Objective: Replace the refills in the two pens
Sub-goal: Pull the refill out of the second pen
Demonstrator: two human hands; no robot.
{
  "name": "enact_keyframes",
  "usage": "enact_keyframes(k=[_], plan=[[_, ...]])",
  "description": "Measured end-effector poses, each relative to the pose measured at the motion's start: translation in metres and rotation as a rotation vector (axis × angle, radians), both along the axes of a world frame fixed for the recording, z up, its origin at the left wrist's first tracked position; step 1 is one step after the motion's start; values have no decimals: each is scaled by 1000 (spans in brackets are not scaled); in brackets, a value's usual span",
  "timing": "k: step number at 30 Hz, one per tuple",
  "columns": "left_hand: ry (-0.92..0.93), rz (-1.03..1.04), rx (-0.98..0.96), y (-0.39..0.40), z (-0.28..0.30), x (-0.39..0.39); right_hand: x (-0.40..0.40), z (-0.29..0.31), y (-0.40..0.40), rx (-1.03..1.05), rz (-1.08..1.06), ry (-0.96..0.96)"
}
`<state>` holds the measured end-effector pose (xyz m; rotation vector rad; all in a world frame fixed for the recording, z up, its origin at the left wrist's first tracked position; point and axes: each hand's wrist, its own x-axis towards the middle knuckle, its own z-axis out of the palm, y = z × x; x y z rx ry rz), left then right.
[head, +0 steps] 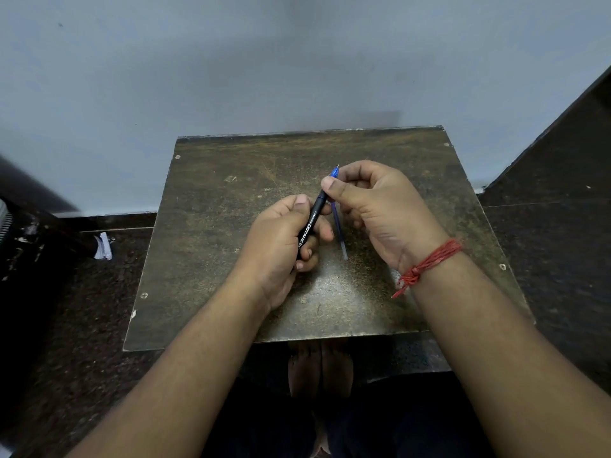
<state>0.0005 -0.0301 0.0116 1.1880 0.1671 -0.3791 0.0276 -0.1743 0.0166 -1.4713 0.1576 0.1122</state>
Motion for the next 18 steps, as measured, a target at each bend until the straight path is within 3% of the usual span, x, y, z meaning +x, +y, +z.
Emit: enact_keyframes(k=[14,18], plan=[[-4,-18,-25,0,-1,0,-1,2,2,-44,-15,40],[-7,-22,-31,0,-1,0,-1,1,2,40,2,50]])
